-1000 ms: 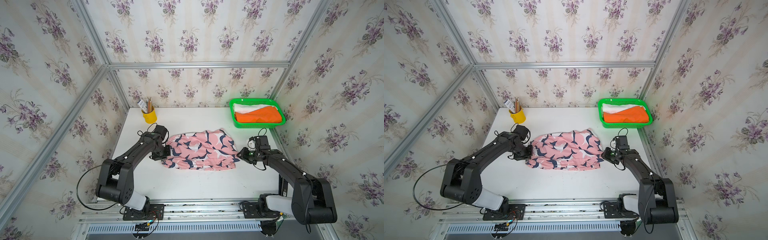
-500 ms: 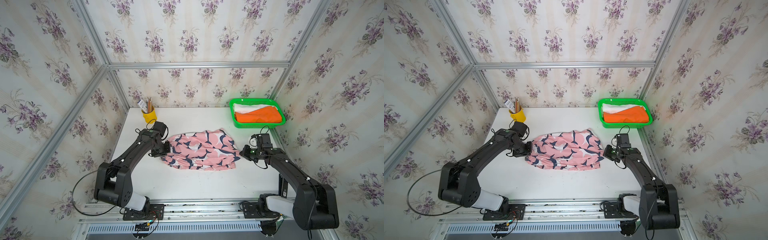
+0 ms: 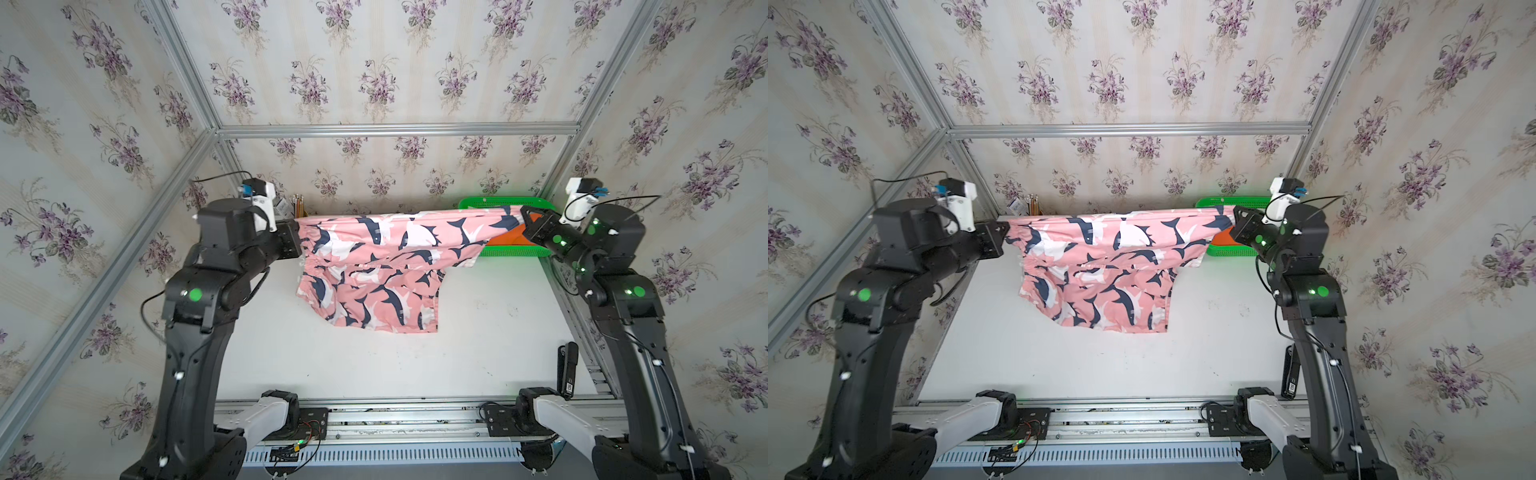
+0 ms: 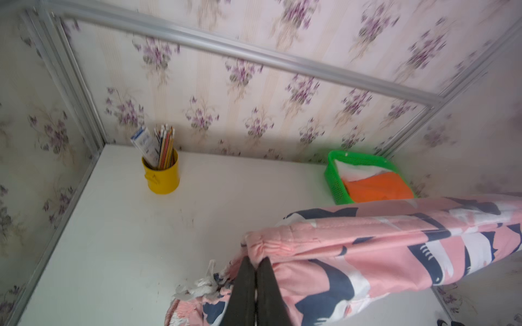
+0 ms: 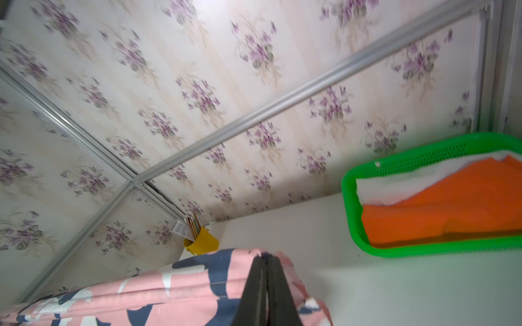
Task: Roll up the shorts
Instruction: Fold the shorts at the center of the board.
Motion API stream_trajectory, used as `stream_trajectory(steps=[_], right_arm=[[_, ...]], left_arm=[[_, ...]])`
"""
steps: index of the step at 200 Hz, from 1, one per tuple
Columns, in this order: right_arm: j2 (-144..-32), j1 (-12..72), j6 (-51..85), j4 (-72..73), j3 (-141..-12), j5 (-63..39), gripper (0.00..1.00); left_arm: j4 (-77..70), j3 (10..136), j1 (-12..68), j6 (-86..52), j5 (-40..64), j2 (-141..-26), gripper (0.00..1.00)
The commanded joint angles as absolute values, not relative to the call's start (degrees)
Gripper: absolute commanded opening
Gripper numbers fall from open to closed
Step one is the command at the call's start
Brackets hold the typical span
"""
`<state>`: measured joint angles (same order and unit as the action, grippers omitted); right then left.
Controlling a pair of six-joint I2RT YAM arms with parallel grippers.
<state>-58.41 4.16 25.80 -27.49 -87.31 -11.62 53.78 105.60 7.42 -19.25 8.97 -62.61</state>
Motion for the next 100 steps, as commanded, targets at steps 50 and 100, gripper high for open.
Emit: stream_trajectory(steps=[50,100], right_arm=[[-59.6,3.7,18.5,-24.2,-114.2,6.4,0.0],[-74.6,3.8,17.7,-26.2,-127.1,10.3,0.0]], left_arm=[[46.3,124.3,6.9,-24.7,13.8,-61.7,0.0],[47.8,132.5,6.9,-29.3,12.2,-70.0,0.0]])
